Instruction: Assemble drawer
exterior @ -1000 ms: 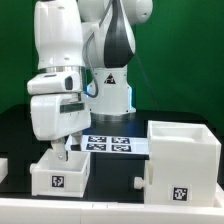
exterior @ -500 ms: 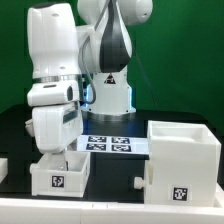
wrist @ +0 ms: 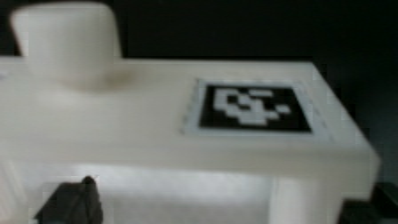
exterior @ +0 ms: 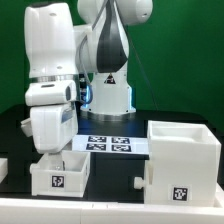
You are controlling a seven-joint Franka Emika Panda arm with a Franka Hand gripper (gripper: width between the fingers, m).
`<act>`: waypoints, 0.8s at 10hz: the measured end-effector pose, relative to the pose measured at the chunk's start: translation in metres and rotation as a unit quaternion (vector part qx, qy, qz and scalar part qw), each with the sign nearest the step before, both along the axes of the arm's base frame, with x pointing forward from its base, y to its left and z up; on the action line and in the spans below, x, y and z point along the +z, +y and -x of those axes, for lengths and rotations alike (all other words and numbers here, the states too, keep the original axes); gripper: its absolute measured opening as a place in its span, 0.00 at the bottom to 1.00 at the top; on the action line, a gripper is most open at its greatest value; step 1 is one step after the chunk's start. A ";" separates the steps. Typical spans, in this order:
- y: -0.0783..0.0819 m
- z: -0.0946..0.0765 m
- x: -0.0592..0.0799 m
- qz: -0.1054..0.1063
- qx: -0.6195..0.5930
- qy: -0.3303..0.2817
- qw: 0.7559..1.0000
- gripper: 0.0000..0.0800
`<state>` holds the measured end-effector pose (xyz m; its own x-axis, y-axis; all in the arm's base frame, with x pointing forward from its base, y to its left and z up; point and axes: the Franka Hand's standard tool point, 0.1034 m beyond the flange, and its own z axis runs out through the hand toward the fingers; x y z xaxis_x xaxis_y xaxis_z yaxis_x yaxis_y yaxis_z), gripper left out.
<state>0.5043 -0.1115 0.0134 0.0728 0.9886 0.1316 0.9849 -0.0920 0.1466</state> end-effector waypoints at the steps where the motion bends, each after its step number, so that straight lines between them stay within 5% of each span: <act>1: 0.000 0.002 -0.002 -0.001 -0.001 0.002 1.000 0.81; 5: 0.000 0.005 -0.004 -0.003 -0.004 0.005 1.000 0.80; 8: 0.000 0.005 -0.004 -0.003 -0.004 0.005 1.000 0.19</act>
Offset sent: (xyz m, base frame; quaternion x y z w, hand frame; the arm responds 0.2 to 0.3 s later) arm 0.0000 0.0000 0.0000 0.0000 0.0000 0.0000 1.0000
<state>0.4996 -0.1113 0.0092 0.0813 0.9872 0.1368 0.9857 -0.1000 0.1356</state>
